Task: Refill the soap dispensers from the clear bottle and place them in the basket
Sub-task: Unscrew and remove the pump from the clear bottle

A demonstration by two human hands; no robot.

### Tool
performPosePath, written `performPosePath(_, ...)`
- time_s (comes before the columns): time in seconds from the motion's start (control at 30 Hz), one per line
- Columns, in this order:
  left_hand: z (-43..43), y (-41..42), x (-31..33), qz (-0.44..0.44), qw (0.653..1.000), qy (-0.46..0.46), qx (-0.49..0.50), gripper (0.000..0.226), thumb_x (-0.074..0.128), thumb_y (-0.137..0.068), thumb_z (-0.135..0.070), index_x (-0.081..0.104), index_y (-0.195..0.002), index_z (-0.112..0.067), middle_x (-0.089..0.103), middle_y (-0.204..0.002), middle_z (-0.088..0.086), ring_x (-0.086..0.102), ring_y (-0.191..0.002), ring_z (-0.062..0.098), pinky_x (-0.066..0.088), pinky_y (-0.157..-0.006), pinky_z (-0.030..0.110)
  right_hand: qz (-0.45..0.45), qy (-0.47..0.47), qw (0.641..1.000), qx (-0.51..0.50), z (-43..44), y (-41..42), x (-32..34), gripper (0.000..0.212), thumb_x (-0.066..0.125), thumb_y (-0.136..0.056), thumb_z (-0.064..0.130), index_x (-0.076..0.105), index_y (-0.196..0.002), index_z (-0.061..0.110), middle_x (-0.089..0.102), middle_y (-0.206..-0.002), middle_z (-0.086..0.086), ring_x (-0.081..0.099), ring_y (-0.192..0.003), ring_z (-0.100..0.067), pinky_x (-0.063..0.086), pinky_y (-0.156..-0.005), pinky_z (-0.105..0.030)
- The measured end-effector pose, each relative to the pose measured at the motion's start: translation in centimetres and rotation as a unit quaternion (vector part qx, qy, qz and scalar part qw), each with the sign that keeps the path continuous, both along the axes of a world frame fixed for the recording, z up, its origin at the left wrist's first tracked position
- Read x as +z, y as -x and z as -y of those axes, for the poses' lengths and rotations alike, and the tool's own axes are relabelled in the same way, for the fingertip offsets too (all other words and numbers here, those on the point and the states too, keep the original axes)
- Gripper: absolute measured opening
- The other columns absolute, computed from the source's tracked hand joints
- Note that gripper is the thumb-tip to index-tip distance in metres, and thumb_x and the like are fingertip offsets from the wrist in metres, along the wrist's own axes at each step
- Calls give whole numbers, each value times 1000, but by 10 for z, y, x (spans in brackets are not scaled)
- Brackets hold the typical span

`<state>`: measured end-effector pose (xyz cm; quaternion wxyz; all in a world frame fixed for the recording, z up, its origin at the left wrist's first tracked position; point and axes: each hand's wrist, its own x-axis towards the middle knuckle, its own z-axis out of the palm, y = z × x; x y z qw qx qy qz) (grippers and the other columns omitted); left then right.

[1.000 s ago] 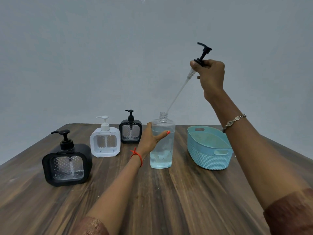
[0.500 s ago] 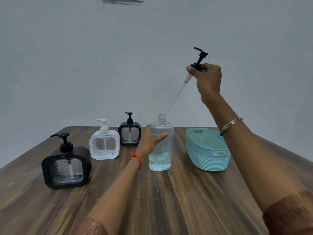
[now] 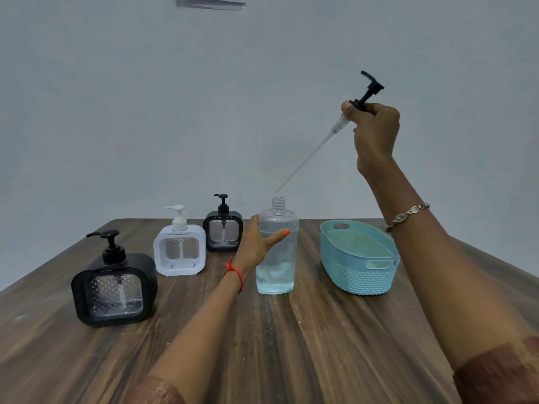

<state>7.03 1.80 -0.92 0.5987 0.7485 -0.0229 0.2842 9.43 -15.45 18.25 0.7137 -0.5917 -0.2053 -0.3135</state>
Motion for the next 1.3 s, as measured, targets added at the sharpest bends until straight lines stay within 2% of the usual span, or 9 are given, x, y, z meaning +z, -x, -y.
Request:
performPosePath(0.23,1,0,-1,3,1000,0,-3,48,71,-81,-19,42,-119,-14,53,-100,-16,54,-87,-6,46,-62,3,-3,7,1000,-5,9,-2,-3,23,70,-81,17,68,-87,-5,60,-79,-7,49,-67,-9,42,-64,-21)
performPosePath(0.47,-2,-2,-3,-5,1000,-2,-1,59,72,-79,-26,41,-127,-11,55,-110,-7,55,-92,-4,49,-65,7,-30,4,1000,5,10,-6,-15,15,70,-82,18,69,-86,3,59,-69,4,48,-58,-3,42,-64,-17)
performPosePath(0.6,-2,-2,-2,-4,1000,-5,4,60,73,-78,-27,41,-127,-11,56,-115,-4,56,-96,2,49,-69,12,-32,-32,999,10,15,-9,-21,12,71,-81,19,66,-78,9,62,-72,1,53,-65,-7,45,-68,-27)
performPosePath(0.7,-2,-1,-1,-5,1000,-6,-1,58,72,-79,-25,42,-127,-11,56,-113,-5,57,-95,0,49,-68,8,-4,-85,996,13,23,-6,-25,11,72,-80,18,67,-85,10,66,-73,7,60,-63,4,52,-80,-33)
performPosePath(0.83,-1,-1,-2,-5,1000,-3,-10,60,72,-79,-28,42,-129,-12,58,-118,0,59,-99,5,50,-69,11,42,-80,995,36,29,2,-53,15,72,-80,13,63,-91,19,69,-88,6,66,-86,-4,54,-89,-38)
performPosePath(0.93,3,4,2,2,999,-8,-32,43,68,-83,-21,49,-121,-15,63,-109,-1,62,-93,3,51,-69,12,74,5,995,74,27,7,-104,36,73,-75,1,61,-101,24,69,-102,1,64,-97,-10,53,-85,-26)
performPosePath(1.03,7,12,3,-1,999,-10,-48,29,63,-87,-15,52,-113,-18,62,-98,-10,64,-80,-7,49,-64,8,109,183,976,45,31,4,-167,44,72,-75,-3,60,-109,21,67,-103,8,64,-96,-5,52,-83,-19)
performPosePath(1.17,1,20,-9,-55,998,12,-36,18,61,-89,-21,51,-103,-24,61,-100,-8,59,-82,-5,49,-62,7,179,448,876,19,48,-3,-233,50,65,-79,-4,58,-123,18,67,-110,5,62,-99,-3,51,-89,-26)
performPosePath(1.3,-11,27,-21,-115,993,-21,19,54,62,-86,-32,40,-130,-8,51,-128,5,53,-114,16,45,-82,15,202,605,768,56,52,0,-256,47,53,-88,0,51,-132,17,50,-138,3,39,-123,0,27,-106,-13)
